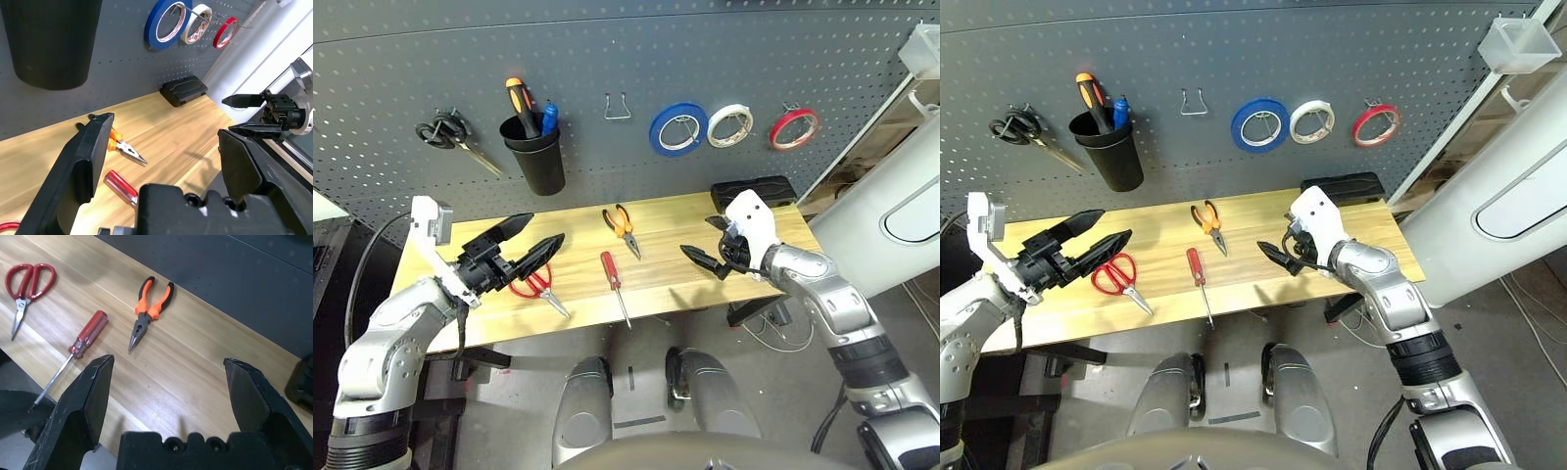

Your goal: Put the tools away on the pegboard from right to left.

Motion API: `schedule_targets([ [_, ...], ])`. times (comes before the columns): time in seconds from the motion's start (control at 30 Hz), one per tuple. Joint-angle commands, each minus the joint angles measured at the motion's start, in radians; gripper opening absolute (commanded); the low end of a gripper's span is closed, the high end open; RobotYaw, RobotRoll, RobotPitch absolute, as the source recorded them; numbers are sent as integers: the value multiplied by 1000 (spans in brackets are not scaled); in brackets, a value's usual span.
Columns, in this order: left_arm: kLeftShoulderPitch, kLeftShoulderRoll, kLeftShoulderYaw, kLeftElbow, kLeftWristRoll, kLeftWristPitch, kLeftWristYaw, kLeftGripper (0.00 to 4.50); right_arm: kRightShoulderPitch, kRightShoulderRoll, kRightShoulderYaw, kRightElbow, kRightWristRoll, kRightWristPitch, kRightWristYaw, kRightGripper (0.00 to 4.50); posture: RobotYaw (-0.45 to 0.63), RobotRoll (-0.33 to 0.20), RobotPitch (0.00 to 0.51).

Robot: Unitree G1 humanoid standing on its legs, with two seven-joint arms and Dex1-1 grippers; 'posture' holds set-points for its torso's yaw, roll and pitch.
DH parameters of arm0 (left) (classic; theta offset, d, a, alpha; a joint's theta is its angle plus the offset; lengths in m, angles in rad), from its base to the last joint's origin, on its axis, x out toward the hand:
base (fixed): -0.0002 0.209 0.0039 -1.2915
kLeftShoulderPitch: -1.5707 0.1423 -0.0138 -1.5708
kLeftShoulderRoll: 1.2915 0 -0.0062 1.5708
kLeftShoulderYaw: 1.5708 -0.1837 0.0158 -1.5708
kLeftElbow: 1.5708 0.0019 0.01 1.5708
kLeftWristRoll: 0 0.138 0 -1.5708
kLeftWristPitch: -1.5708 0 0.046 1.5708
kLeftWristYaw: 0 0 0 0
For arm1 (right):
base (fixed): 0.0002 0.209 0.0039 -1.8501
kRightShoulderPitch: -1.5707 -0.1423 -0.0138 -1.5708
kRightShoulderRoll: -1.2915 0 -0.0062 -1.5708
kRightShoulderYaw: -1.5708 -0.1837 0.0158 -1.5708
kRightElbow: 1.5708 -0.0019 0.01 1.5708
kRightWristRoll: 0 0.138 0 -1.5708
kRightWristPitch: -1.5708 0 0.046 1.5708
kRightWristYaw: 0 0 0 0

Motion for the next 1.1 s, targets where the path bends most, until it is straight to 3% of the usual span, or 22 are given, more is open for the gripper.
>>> schedule_targets([
  [0.03,12,-8,-19,-19,14,9,6,4500,6,-11,-8,18,-6,-1,1,4477,26,0,131],
  [1.1,42,-44,-24,85,102,-107,-32,4500,10,-48,-39,148,-22,-125,37,4477,25,0,129],
])
